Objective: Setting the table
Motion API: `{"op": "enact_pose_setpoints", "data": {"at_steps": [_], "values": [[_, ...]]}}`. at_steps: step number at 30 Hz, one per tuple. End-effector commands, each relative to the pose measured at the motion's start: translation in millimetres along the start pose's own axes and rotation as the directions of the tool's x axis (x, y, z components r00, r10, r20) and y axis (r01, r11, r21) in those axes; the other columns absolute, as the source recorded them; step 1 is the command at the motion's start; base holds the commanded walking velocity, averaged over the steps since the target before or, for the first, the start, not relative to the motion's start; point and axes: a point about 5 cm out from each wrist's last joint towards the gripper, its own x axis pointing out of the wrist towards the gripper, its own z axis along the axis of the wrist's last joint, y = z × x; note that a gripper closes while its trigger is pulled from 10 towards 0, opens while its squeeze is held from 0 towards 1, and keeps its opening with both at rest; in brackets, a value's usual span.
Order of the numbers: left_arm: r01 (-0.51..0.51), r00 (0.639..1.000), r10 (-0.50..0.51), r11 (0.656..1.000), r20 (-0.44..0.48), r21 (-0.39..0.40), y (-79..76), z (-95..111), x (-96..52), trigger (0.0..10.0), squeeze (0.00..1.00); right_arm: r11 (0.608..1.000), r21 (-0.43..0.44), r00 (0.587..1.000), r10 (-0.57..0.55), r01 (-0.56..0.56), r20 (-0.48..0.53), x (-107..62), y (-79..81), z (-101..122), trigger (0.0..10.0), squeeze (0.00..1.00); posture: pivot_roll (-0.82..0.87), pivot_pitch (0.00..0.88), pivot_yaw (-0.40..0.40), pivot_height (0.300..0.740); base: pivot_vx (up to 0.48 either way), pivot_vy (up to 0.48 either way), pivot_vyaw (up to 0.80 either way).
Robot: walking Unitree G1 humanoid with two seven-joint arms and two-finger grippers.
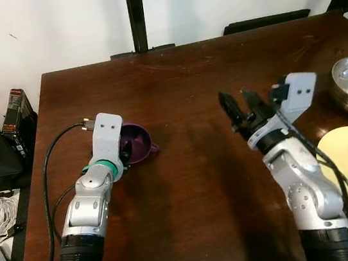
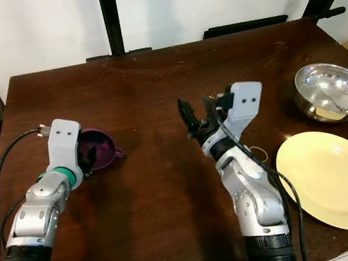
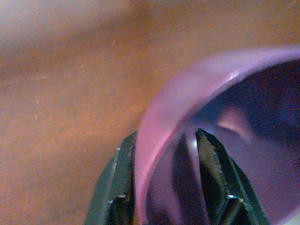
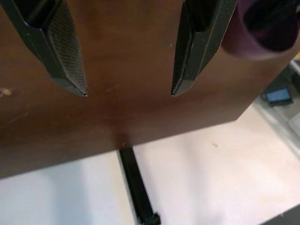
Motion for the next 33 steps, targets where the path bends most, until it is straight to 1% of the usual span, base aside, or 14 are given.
{"op": "enact_pose_setpoints", "data": {"at_steps": [1, 5, 10, 14, 16, 18, 19, 23, 24, 25, 26, 29, 32, 33], "values": [[0.017, 1.000, -0.017, 1.000, 0.026, -0.010, -1.1, 1, -0.6, 0.0, 0.00, 1.000, -0.007, 0.999, 0.024, -0.024, -0.044, -4.1, 1.2, -8, 10.0, 0.00, -0.09, 0.000, 0.025, 0.740, 0.000, 0.000, 0.00], [0.036, 0.996, -0.035, 0.999, 0.085, -0.013, -3.2, 7, -4.5, 0.0, 0.00, 0.997, -0.034, 0.993, 0.071, -0.075, -0.096, -10.8, 3.6, -16, 10.0, 0.00, -0.09, 0.000, 0.028, 0.740, 0.000, 0.000, 0.00], [0.037, 0.995, -0.035, 0.999, 0.090, -0.015, -3.4, 5, -6.8, 0.0, 0.00, 0.995, -0.052, 0.990, 0.081, -0.088, -0.112, -13.6, 3.0, -18, 10.0, 0.00, -0.10, 0.000, 0.029, 0.740, 0.000, 0.000, 0.00], [0.071, 0.992, -0.067, 0.997, 0.106, -0.034, -8.3, 2, -9.5, 0.0, 0.00, 0.975, -0.047, 0.965, 0.209, -0.219, -0.157, -18.0, 14.1, -20, 10.0, 0.00, -0.09, 0.000, 0.026, 0.740, 0.000, 0.000, 0.00], [0.075, 0.991, -0.070, 0.997, 0.110, -0.036, -9.0, 2, -9.4, 0.0, 0.00, 0.971, -0.044, 0.961, 0.227, -0.237, -0.159, -18.4, 15.9, -21, 10.0, 0.00, -0.09, 0.000, 0.029, 0.740, 0.000, 0.000, 0.00], [0.075, 0.991, -0.070, 0.997, 0.110, -0.036, -9.0, 2, -9.4, 0.0, 0.00, 0.971, -0.044, 0.961, 0.227, -0.237, -0.159, -18.4, 15.9, -21, 10.0, 0.00, -0.09, 0.000, 0.029, 0.740, 0.000, 0.000, 0.00], [0.075, 0.986, -0.066, 0.996, 0.155, -0.052, -10.8, 9, -9.9, 0.0, 0.00, 0.980, -0.040, 0.974, 0.192, -0.197, -0.117, -14.7, 13.3, -15, 10.0, 0.00, -0.09, 0.000, 0.034, 0.740, 0.000, 0.000, 0.00], [0.071, 0.982, -0.059, 0.996, 0.181, -0.061, -11.2, 15, -10.2, 0.0, 0.00, 0.985, -0.036, 0.981, 0.166, -0.170, -0.096, -12.8, 11.1, -12, 10.0, 0.00, -0.09, 0.000, 0.034, 0.740, 0.000, 0.000, 0.00], [0.057, 0.966, -0.026, 0.992, 0.258, -0.114, -10.9, 35, -11.8, 10.0, 0.00, 0.996, -0.040, 0.996, 0.077, -0.079, -0.053, -10.2, 3.0, -8, 10.0, 0.00, -0.09, 0.000, 0.040, 0.740, 0.000, 0.000, 0.00], [0.050, 0.952, -0.001, 0.987, 0.307, -0.152, -10.3, 49, -13.8, 10.0, 0.00, 0.999, -0.041, 1.000, 0.015, -0.016, -0.027, -9.0, -2.8, -5, 10.0, 0.00, -0.09, 0.000, 0.040, 0.740, 0.000, 0.000, 0.00], [0.050, 0.952, -0.001, 0.987, 0.307, -0.152, -10.3, 49, -13.8, 10.0, 0.00, 0.999, -0.041, 1.000, 0.015, -0.016, -0.027, -9.0, -2.8, -5, 10.0, 0.00, -0.09, 0.000, 0.040, 0.740, 0.000, 0.000, 0.00], [0.061, 0.877, 0.056, 0.972, 0.478, -0.225, -6.8, 99, -22.4, 10.0, 0.00, 0.989, -0.076, 0.991, -0.128, 0.130, 0.031, -9.1, -14.5, -2, 10.0, 0.00, -0.10, 0.000, 0.040, 0.740, 0.000, 0.000, 0.00], [0.068, 0.861, 0.045, 0.977, 0.507, -0.201, -8.0, 108, -24.0, 10.0, 0.00, 0.982, -0.103, 0.986, -0.157, 0.161, 0.051, -9.0, -15.0, 0, 10.0, 0.00, -0.09, 0.000, 0.046, 0.740, 0.000, 0.000, 0.00], [0.057, 0.862, 0.025, 0.988, 0.506, -0.145, -10.8, 105, -24.2, 10.0, 0.00, 0.973, -0.143, 0.982, -0.172, 0.181, 0.075, -9.1, -13.9, 2, 10.0, 0.00, -0.10, 0.000, 0.051, 0.740, 0.000, 0.000, 0.00]]}}
